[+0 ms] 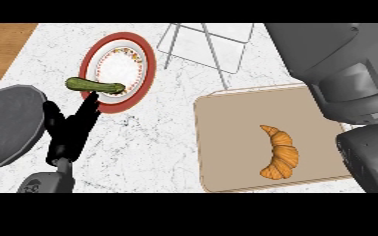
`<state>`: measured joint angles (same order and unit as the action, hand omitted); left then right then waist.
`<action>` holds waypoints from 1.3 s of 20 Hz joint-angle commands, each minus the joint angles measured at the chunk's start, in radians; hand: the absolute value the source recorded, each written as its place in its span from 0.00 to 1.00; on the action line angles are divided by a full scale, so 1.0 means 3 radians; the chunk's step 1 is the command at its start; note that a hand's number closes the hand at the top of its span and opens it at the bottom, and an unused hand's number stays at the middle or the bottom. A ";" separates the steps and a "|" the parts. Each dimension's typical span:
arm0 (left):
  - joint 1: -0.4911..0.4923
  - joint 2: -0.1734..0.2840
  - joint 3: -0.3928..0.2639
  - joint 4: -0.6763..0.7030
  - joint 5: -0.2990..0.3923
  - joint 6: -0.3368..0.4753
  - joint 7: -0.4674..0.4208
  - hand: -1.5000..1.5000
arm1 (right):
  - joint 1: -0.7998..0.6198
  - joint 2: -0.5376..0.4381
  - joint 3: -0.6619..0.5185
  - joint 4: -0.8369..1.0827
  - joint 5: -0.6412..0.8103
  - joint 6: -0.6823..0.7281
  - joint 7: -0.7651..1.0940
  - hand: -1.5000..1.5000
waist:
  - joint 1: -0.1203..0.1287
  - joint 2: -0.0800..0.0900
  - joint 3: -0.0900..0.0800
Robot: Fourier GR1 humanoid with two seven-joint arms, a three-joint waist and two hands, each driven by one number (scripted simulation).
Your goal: Pick the tomato from the tray and place it in the tiered shelf
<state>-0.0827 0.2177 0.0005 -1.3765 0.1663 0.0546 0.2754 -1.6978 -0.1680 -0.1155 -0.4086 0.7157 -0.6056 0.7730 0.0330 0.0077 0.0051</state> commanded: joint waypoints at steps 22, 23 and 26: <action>0.0271 0.0047 0.0250 0.0116 0.0092 -0.0033 -0.0007 0.50 | 0.0957 -0.0719 -0.0287 -0.1696 0.0103 -0.0400 0.0684 0.00 | -0.0345 -0.0115 -0.0012; 0.0312 0.0105 0.0264 0.0021 0.0122 -0.0066 0.0095 0.50 | 0.0954 -0.0788 -0.0295 -0.1880 0.0018 -0.0197 0.0723 0.00 | -0.0330 -0.0120 -0.0010; 0.0276 0.0065 0.0259 0.0211 0.0096 -0.0109 -0.0061 0.50 | 0.1200 -0.0852 -0.0263 -0.2414 -0.0032 -0.0028 0.0911 0.00 | -0.0348 -0.0104 -0.0015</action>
